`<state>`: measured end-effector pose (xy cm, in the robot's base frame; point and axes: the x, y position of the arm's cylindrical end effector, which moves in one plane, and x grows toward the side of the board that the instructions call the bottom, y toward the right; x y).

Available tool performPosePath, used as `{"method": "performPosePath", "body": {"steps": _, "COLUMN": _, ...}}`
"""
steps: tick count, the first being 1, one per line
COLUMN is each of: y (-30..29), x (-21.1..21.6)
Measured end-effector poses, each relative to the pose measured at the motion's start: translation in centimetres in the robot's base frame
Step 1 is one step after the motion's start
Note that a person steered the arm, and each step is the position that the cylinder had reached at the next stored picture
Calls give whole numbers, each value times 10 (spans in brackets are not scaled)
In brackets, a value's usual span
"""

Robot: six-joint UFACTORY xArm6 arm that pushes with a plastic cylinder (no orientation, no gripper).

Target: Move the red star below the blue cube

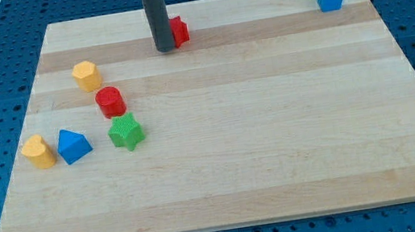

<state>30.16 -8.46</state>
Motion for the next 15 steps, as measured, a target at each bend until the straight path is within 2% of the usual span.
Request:
{"method": "performPosePath", "body": {"steps": 1, "y": -42, "x": -11}}
{"method": "performPosePath", "body": {"steps": 2, "y": -15, "x": -31}}
{"method": "performPosePath", "body": {"steps": 3, "y": 56, "x": -16}}
{"method": "performPosePath", "body": {"steps": 4, "y": 125, "x": 22}}
{"method": "performPosePath", "body": {"steps": 5, "y": 128, "x": 26}}
{"method": "performPosePath", "body": {"steps": 6, "y": 71, "x": 22}}
{"method": "performPosePath", "body": {"steps": 7, "y": 52, "x": -9}}
{"method": "performPosePath", "body": {"steps": 8, "y": 98, "x": -20}}
{"method": "performPosePath", "body": {"steps": 9, "y": 163, "x": -12}}
{"method": "performPosePath", "body": {"steps": 10, "y": 168, "x": -12}}
{"method": "performPosePath", "body": {"steps": 12, "y": 229, "x": 7}}
{"method": "performPosePath", "body": {"steps": 13, "y": 225, "x": 6}}
{"method": "performPosePath", "body": {"steps": 14, "y": 180, "x": 23}}
{"method": "performPosePath", "body": {"steps": 15, "y": 196, "x": 56}}
